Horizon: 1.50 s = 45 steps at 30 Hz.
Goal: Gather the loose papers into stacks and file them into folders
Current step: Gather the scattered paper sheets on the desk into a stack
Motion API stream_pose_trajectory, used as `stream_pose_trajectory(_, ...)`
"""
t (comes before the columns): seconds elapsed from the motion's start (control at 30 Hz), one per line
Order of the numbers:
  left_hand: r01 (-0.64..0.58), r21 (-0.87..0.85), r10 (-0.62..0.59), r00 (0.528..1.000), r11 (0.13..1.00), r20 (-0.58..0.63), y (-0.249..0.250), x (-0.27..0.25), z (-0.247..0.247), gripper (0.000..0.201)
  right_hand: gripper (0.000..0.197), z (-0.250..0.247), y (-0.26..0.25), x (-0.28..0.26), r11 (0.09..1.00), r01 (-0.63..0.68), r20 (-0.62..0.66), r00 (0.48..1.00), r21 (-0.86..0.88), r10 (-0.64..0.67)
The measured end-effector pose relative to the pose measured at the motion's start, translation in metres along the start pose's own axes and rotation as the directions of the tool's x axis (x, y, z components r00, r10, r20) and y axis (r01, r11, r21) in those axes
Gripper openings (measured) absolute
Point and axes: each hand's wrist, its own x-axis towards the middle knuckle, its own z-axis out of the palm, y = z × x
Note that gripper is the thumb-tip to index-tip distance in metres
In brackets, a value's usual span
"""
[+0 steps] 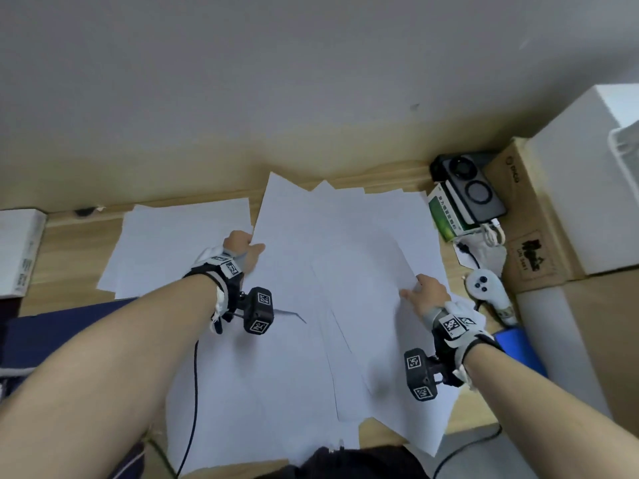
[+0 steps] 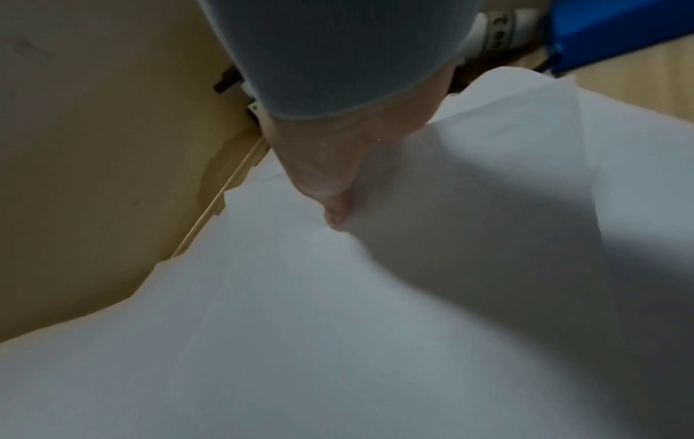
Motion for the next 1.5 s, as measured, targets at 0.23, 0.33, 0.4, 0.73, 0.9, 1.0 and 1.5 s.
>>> stream_pose_trajectory(0.23, -0.048, -0.138, 0.029, 0.99, 0.989, -0.137, -0.042, -0.036, -0.048, 0.034, 0.086, 0.029, 0.007, -0.044, 0.977, -0.125, -0.154, 0.976, 0.171, 0.152)
stream_pose_trajectory(0.33, 0.012, -0.14, -0.037, 0.984, 0.99, -0.172, -0.061, -0.056, -0.048, 0.019, 0.095, 0.04, 0.012, -0.048, 0.967, -0.212, -0.117, 0.966, 0.139, 0.229)
stream_pose_trajectory(0.4, 0.043, -0.132, -0.063, 0.986, 0.99, -0.157, -0.07, -0.068, -0.045, 0.013, 0.096, 0.044, 0.016, -0.045, 0.962, -0.269, -0.006, 0.963, 0.056, 0.27)
stream_pose_trajectory(0.73, 0.218, 0.083, -0.221, 0.975, 0.972, 0.035, -0.105, -0.088, -0.009, 0.028, 0.021, 0.035, 0.017, -0.066, 0.963, -0.082, -0.068, 0.992, 0.256, 0.103)
stream_pose_trajectory(0.9, 0.255, 0.137, -0.254, 0.967, 0.957, -0.026, -0.098, -0.079, -0.024, 0.042, 0.036, -0.01, 0.011, -0.071, 0.95, 0.02, -0.174, 0.984, 0.31, 0.035)
stream_pose_trajectory(1.0, 0.247, 0.085, -0.243, 0.969, 0.965, -0.048, -0.08, -0.077, -0.043, 0.045, 0.045, -0.046, 0.002, -0.073, 0.913, 0.068, -0.219, 0.976, 0.403, 0.023)
stream_pose_trajectory(1.5, 0.279, -0.153, -0.262, 0.957, 0.948, 0.125, -0.109, -0.11, 0.017, 0.037, 0.034, 0.036, -0.057, -0.08, 0.841, -0.059, 0.041, 0.998, 0.538, 0.044)
